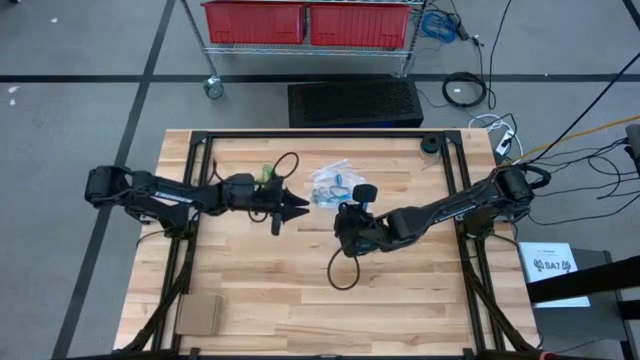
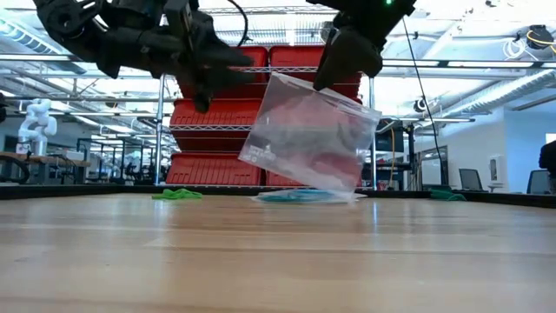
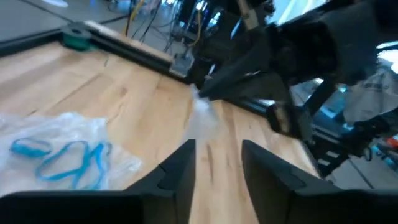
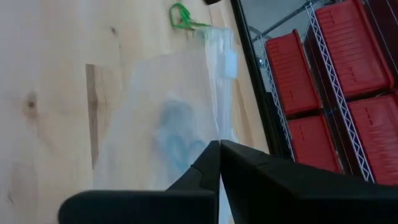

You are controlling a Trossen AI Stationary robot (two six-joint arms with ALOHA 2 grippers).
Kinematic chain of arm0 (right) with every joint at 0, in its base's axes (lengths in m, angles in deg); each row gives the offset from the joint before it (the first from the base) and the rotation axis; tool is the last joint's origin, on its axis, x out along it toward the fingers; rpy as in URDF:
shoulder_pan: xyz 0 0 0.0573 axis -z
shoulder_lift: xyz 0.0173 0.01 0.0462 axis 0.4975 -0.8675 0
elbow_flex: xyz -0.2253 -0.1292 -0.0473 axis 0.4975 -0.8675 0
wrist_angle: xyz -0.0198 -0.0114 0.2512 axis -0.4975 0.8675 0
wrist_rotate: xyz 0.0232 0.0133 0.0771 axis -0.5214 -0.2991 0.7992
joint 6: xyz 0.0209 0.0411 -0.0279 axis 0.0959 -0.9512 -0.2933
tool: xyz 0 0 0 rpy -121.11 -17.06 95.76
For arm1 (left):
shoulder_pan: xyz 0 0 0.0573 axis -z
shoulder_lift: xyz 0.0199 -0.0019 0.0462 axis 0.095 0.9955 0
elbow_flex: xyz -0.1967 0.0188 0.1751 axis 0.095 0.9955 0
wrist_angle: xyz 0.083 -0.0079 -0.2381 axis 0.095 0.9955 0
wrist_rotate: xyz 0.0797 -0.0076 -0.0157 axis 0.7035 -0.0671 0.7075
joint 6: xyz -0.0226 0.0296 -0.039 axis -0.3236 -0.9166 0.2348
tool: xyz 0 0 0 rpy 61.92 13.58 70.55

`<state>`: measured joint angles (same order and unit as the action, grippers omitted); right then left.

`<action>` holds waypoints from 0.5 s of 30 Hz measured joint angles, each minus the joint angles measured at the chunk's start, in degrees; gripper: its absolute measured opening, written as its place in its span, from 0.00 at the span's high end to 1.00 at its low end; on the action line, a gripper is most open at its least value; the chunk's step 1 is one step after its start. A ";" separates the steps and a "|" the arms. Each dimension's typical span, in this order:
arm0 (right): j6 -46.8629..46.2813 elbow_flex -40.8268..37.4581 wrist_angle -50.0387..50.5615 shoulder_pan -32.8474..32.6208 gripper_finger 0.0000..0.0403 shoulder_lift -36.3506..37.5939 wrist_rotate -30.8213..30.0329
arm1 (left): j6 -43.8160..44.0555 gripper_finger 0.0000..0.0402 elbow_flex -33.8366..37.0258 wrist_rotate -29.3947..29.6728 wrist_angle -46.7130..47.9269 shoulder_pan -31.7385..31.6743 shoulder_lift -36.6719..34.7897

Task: Sort rubber bands
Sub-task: Open the left transparent zip lock bag

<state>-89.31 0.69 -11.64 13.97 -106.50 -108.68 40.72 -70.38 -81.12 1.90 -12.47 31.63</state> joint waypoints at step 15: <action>3.91 0.00 -4.38 -0.39 1.00 -0.02 -0.36 | 0.10 0.54 -6.13 4.14 -0.38 2.26 6.90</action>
<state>-85.40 0.69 -16.02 13.57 -106.52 -109.04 40.83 -76.51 -76.97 1.52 -10.20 38.53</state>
